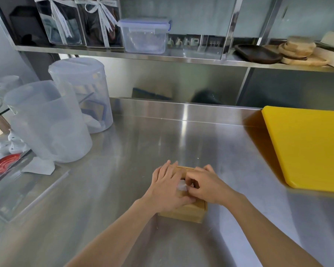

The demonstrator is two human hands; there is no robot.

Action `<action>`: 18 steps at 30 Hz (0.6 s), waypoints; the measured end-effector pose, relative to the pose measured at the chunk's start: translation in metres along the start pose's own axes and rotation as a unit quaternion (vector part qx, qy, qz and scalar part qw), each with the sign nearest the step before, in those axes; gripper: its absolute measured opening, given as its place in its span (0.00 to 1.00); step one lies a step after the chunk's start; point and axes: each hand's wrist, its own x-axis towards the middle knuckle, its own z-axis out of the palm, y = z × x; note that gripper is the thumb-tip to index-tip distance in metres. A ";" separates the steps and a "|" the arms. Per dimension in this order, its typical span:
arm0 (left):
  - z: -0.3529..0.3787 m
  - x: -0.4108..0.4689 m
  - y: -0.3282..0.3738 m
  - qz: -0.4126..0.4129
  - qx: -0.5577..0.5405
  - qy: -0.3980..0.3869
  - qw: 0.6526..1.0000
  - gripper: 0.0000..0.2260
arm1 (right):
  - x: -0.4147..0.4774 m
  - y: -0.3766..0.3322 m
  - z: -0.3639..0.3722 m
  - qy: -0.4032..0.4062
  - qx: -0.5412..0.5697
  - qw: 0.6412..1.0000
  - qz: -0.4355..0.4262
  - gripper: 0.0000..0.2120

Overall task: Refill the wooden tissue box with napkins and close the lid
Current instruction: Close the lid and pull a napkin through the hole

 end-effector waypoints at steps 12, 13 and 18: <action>-0.036 0.021 -0.006 0.045 0.006 -0.082 0.996 0.11 | -0.005 0.012 0.005 0.028 0.101 0.994 0.030 0.07; -0.035 0.021 -0.007 0.042 -0.014 -0.082 0.996 0.12 | -0.005 0.014 0.006 0.024 0.095 0.995 0.029 0.05; -0.029 0.014 -0.010 -0.002 -0.138 -0.051 0.989 0.11 | -0.007 0.018 0.009 0.035 0.145 0.988 0.038 0.08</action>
